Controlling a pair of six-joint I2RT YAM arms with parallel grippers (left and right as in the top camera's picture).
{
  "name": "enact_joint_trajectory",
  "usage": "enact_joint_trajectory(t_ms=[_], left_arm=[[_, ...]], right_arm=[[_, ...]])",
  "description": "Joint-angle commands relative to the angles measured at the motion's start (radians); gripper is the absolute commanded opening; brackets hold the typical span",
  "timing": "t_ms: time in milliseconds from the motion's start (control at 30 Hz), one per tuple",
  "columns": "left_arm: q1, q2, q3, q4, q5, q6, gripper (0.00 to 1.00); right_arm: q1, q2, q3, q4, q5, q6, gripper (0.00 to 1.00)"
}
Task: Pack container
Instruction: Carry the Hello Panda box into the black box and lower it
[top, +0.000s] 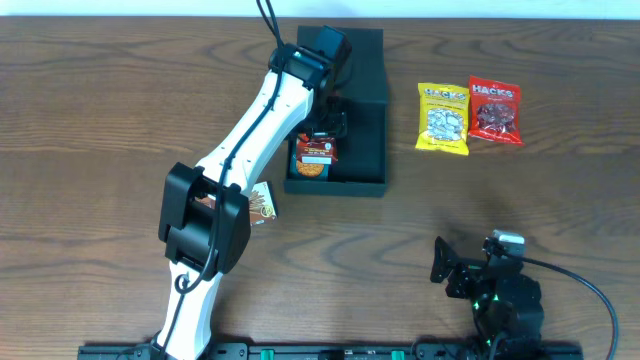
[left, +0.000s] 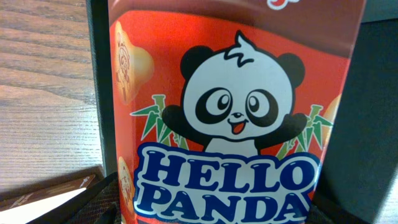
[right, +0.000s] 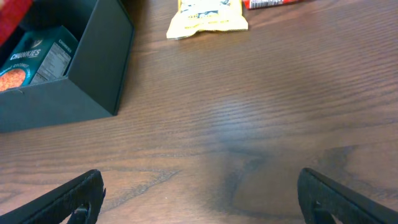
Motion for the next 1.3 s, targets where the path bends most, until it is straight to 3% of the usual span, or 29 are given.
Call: enact_joint_trajectory(t_ms=[0,567,733,967,1267], left_arm=[[0.0,0.012,-0.005,0.005,-0.023,-0.001,0.76],[0.0,0.013,-0.089,0.057,-0.056,-0.002,0.78],[0.0,0.012,-0.089,0.062,-0.045,-0.002,0.89],[0.0,0.012,-0.084,0.081,-0.045,-0.002,0.9],[0.0,0.01,0.131,-0.004,-0.045,0.003,0.89]], right_arm=[[0.005,-0.006,-0.01,-0.002,0.003,0.007,0.99],[0.005,-0.006,-0.01,-0.002,0.003,0.007,0.99],[0.005,-0.006,-0.01,-0.002,0.003,0.006,0.99],[0.005,-0.006,-0.01,-0.002,0.003,0.006,0.99],[0.005,-0.006,-0.01,-0.002,0.003,0.006,0.99]])
